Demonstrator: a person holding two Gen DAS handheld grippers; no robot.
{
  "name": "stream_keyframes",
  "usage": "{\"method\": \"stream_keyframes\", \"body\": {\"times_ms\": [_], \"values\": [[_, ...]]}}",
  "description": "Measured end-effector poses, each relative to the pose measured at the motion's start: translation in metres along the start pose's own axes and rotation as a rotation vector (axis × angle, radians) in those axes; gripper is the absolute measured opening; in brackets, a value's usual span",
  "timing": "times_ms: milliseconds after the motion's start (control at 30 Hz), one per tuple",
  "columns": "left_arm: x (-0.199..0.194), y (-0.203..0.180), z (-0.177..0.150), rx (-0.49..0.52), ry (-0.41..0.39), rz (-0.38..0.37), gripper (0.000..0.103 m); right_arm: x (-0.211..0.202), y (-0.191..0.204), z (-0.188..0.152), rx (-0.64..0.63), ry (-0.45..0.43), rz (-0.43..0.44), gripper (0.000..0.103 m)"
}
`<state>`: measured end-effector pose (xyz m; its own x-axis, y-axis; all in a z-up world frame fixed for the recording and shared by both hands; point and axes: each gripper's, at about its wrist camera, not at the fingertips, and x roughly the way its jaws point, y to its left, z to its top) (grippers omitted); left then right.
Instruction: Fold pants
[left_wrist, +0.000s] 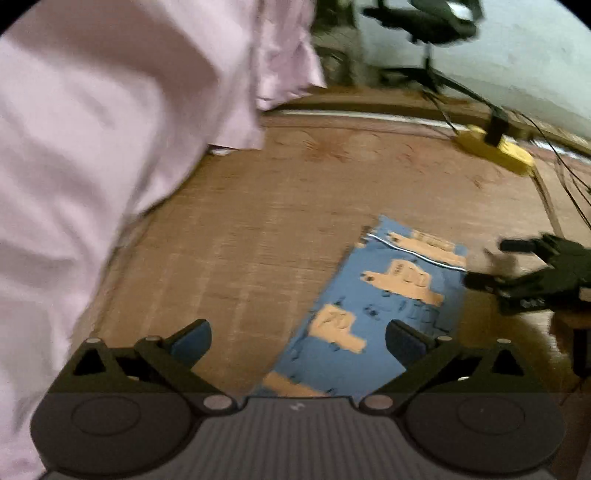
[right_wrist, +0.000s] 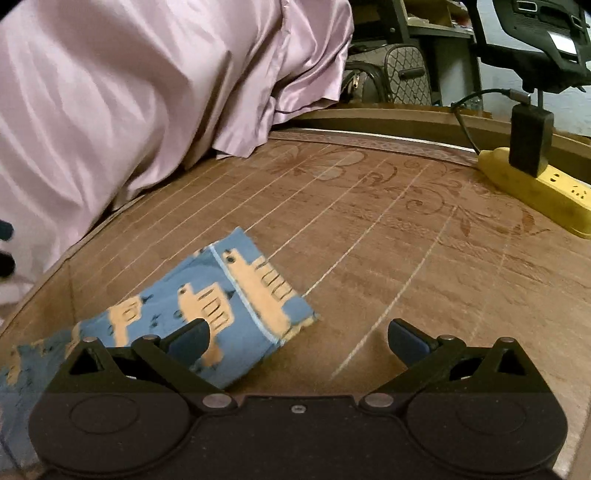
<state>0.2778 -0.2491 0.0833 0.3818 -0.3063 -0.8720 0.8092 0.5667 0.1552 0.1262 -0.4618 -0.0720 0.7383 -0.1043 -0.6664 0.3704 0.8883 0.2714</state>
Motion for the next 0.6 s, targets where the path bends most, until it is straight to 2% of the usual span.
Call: {"method": "stream_keyframes", "body": {"times_ms": [33, 100, 267, 333, 400, 467, 600], "values": [[0.009, -0.001, 0.005, 0.019, 0.005, -0.039, 0.102, 0.006, 0.001, 0.002, -0.002, -0.01, 0.0, 0.102], [0.02, 0.0, 0.01, 0.034, -0.052, -0.09, 0.102, 0.012, 0.004, 0.005, -0.012, -0.02, -0.004, 0.102], [0.058, 0.016, 0.035, 0.001, -0.137, -0.246, 0.102, 0.02, 0.015, 0.001, -0.049, -0.027, 0.005, 0.101], [0.077, 0.021, 0.042, -0.023, -0.155, -0.293, 0.093, 0.022, 0.015, 0.0, -0.025, -0.015, -0.019, 0.094], [0.1, 0.023, 0.05, -0.056, -0.141, -0.345, 0.077, 0.024, 0.017, 0.0, -0.023, -0.006, -0.044, 0.084], [0.121, 0.023, 0.055, -0.082, -0.126, -0.394, 0.073, 0.024, 0.022, 0.0, -0.036, -0.003, -0.048, 0.079], [0.149, 0.021, 0.058, -0.107, -0.107, -0.469, 0.056, 0.021, 0.021, -0.002, -0.002, 0.001, -0.062, 0.076]]}}
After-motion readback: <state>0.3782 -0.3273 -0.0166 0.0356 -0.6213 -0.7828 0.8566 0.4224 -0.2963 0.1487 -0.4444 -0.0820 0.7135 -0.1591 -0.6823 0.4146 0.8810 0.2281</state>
